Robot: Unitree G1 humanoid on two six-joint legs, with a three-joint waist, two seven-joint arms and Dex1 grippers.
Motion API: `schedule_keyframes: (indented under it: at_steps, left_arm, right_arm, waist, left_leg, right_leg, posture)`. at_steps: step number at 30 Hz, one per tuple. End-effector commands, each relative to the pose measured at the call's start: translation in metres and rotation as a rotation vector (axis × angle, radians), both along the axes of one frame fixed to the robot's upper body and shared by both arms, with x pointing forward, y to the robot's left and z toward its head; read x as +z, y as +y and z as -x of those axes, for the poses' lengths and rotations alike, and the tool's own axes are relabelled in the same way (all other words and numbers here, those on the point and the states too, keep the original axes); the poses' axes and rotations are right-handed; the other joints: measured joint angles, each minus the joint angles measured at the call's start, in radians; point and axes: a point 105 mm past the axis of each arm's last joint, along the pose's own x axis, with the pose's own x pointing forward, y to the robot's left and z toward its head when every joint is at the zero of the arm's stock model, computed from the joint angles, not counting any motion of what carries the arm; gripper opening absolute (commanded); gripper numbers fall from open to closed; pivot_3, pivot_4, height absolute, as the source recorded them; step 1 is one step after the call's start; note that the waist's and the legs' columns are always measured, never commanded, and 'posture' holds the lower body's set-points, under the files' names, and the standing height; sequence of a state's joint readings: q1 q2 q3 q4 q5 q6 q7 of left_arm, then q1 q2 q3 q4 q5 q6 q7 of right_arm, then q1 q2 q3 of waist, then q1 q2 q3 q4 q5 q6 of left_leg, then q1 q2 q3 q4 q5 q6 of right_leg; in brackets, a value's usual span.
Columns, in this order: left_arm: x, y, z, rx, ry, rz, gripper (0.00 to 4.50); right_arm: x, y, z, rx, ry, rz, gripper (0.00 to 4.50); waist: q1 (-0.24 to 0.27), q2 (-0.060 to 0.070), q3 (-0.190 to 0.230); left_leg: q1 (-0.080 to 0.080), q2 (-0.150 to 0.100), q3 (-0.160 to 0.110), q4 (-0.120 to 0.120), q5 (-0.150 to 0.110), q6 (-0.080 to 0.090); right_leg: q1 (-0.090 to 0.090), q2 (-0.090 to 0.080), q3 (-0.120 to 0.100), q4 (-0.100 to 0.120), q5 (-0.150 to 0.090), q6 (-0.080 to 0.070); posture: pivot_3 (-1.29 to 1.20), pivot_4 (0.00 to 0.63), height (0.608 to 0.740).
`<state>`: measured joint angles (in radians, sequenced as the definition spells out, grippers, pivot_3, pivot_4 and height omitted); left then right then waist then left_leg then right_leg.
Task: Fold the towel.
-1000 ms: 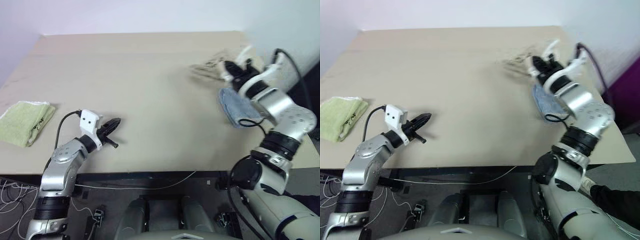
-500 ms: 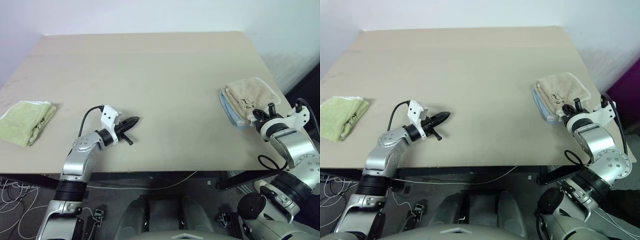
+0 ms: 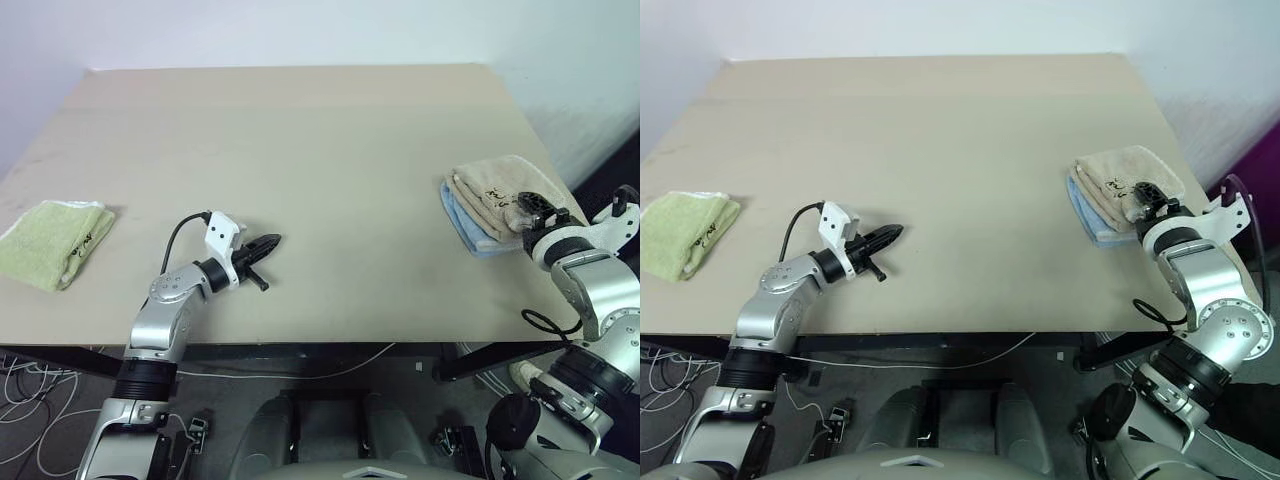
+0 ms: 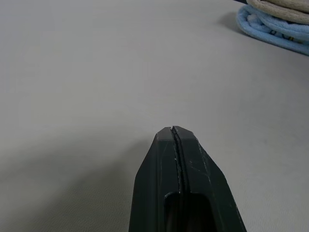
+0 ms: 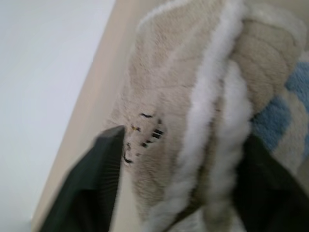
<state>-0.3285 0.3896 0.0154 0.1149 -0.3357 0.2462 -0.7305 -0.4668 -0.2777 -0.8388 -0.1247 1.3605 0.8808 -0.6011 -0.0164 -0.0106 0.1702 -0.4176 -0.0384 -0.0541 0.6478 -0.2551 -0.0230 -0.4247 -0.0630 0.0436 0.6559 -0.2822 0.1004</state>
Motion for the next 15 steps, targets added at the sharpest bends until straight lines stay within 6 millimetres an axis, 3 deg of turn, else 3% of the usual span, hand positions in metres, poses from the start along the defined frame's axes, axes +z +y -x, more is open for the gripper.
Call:
schedule_keyframes:
  at_steps: [1,5,9,12,15]
  left_arm:
    - [0.009,0.002,-0.001,0.006,-0.047,0.005,0.00]
    - [0.009,0.005,-0.004,0.026,-0.047,0.004,0.00]
    - [0.010,0.013,-0.010,0.081,-0.070,-0.012,0.00]
    - [0.010,0.026,-0.019,0.162,-0.084,-0.028,0.00]
    - [0.007,0.035,-0.021,0.216,-0.088,-0.045,0.00]
  right_arm:
    - [0.023,-0.015,0.006,-0.074,-0.063,0.066,4.49]
    - [0.031,-0.029,0.007,-0.147,-0.068,0.138,4.49]
    - [0.041,-0.029,0.004,-0.158,-0.091,0.236,4.49]
    - [0.055,0.006,-0.010,-0.013,-0.161,0.416,4.49]
    - [0.055,0.054,-0.018,0.194,-0.214,0.668,4.49]
  waist:
    - [0.001,0.000,0.000]
    - [0.000,0.000,0.000]
    - [0.000,0.000,0.000]
    - [-0.002,0.000,0.000]
    - [-0.004,0.000,0.000]
  left_leg:
    - [0.000,0.000,0.000,0.000,0.000,0.000]
    - [0.000,0.000,0.000,0.000,0.000,0.000]
    - [0.000,0.000,0.000,0.000,0.000,0.000]
    - [0.000,0.000,0.000,0.000,0.000,0.000]
    - [0.001,0.001,0.001,0.000,0.000,0.000]
  right_leg:
    - [0.000,0.000,0.000,0.000,0.000,0.000]
    - [0.000,0.000,0.000,0.000,0.000,0.000]
    - [0.000,0.000,0.000,0.000,0.000,0.000]
    - [0.000,0.000,0.000,0.000,0.000,0.000]
    - [0.000,0.001,0.000,0.001,0.000,0.000]
  posture:
    - [0.00,0.150,0.740]
    - [0.00,0.150,0.740]
    - [0.00,0.150,0.740]
    - [0.00,0.150,0.740]
    - [0.00,0.150,0.740]
